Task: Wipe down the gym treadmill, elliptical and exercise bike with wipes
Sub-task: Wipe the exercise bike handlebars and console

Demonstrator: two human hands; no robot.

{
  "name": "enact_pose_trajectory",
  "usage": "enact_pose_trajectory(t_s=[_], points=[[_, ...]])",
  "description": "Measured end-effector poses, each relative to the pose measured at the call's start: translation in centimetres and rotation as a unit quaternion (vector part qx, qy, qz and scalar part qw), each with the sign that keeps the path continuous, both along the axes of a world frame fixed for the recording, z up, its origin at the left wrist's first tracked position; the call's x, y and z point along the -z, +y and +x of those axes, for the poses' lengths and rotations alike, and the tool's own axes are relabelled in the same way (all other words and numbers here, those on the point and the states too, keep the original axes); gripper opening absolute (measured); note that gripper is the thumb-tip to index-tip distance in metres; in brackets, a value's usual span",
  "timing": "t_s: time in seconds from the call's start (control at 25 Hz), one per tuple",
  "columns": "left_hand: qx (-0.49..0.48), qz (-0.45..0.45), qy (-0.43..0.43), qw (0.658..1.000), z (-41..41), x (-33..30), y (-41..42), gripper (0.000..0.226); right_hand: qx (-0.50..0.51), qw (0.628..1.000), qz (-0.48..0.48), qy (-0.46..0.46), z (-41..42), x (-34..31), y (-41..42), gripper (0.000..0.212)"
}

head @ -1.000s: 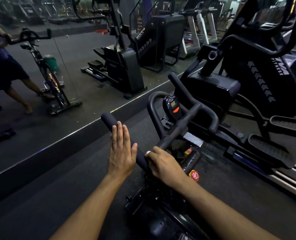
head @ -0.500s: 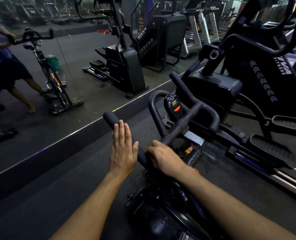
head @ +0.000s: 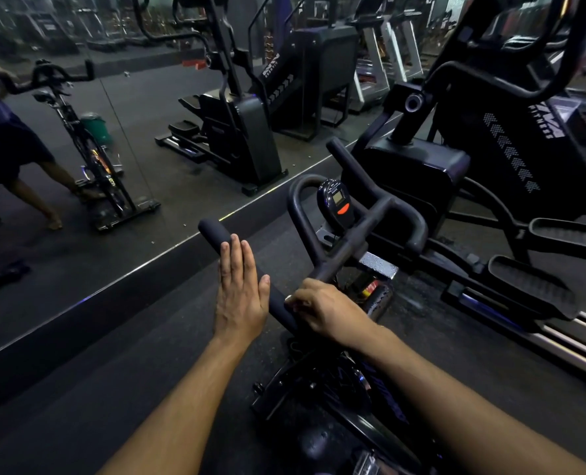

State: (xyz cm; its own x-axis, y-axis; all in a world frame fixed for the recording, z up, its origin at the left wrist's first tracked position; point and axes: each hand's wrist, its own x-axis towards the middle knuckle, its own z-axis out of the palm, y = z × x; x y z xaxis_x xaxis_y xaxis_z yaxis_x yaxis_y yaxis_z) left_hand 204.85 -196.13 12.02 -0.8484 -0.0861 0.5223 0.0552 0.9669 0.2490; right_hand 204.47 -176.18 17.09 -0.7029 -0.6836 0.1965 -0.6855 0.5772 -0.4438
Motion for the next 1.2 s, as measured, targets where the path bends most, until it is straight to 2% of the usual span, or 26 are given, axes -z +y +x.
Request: enact_pose_trajectory(t_s=[0.16, 0.36, 0.56, 0.84, 0.92, 1.08, 1.2], points=[[0.001, 0.014, 0.008, 1.000, -0.1, 0.0, 0.2, 0.070, 0.040, 0.996, -0.043, 0.067, 1.7, 2.0, 0.9, 0.031], [0.000, 0.031, 0.011, 0.999, 0.3, 0.2, 0.6, 0.069, 0.130, 0.978, 0.061, 0.149, 5.3, 4.5, 0.2, 0.051], [0.002, 0.044, 0.013, 0.999, 0.4, 0.3, 0.8, 0.069, 0.178, 0.969, 0.012, 0.169, 4.6, 4.7, 7.3, 0.030], [0.008, 0.047, 0.018, 0.999, 0.3, 0.3, 0.6, 0.069, 0.303, 0.947, -0.046, 0.096, 0.5, 3.2, 9.7, 0.019], [0.007, 0.048, 0.019, 0.999, 0.3, 0.3, 0.7, 0.069, 0.302, 0.947, -0.046, 0.101, 2.4, 3.9, 8.3, 0.020], [0.014, 0.049, 0.028, 0.998, 0.1, 0.5, 0.6, 0.068, 0.217, 0.969, -0.025, 0.117, 7.8, 5.1, 2.5, 0.025], [0.013, 0.045, 0.024, 0.999, 0.1, 0.6, 0.6, 0.068, 0.219, 0.969, -0.031, 0.107, 7.5, 5.0, 2.6, 0.019]])
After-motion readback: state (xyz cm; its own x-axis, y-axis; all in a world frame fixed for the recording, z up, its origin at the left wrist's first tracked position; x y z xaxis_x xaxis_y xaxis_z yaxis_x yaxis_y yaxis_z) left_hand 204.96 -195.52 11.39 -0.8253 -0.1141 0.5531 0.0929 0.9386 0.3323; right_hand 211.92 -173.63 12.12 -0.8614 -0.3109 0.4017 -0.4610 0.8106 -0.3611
